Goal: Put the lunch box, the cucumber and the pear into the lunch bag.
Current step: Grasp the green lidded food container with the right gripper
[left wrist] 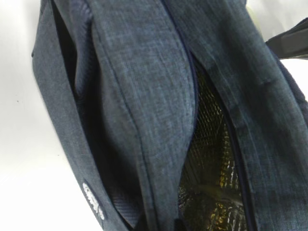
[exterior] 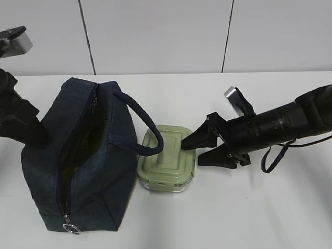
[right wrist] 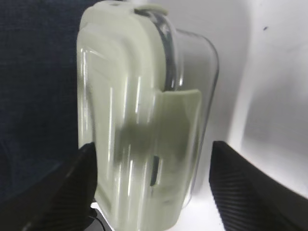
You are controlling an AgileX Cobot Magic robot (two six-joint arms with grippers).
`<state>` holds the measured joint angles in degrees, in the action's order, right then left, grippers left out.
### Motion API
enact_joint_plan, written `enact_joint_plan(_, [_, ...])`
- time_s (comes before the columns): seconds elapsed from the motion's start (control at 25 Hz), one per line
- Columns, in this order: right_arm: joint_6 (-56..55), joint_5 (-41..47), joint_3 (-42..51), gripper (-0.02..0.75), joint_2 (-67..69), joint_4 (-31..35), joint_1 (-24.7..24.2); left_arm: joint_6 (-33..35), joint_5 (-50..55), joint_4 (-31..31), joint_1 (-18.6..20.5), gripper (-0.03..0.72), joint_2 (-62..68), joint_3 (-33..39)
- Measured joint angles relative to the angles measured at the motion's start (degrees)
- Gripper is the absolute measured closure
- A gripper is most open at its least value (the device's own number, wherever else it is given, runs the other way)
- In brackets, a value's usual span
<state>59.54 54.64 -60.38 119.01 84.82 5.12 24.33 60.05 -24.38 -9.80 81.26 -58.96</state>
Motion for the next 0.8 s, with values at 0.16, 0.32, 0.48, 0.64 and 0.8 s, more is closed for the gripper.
enact_joint_plan(0.16, [1.19,0.0,0.0,0.161,1.27,0.51,0.37,0.0,0.0,0.06,0.0,0.666,0.0,0.0])
enact_joint_plan(0.32, [2.2,0.0,0.0,0.155,1.53,2.11,0.45,0.0,0.0,0.05,0.0,0.666,0.0,0.0])
enact_joint_plan(0.48, [3.19,0.0,0.0,0.155,1.53,4.1,0.45,0.0,0.0,0.05,0.0,0.666,0.0,0.0])
enact_joint_plan(0.64, [3.73,0.0,0.0,0.155,1.53,4.82,0.91,0.0,-0.04,0.11,0.0,0.666,0.0,0.0])
enact_joint_plan(0.8, [4.53,-0.7,0.0,0.154,1.55,5.81,2.28,0.0,-0.04,0.22,0.0,0.666,0.0,0.0])
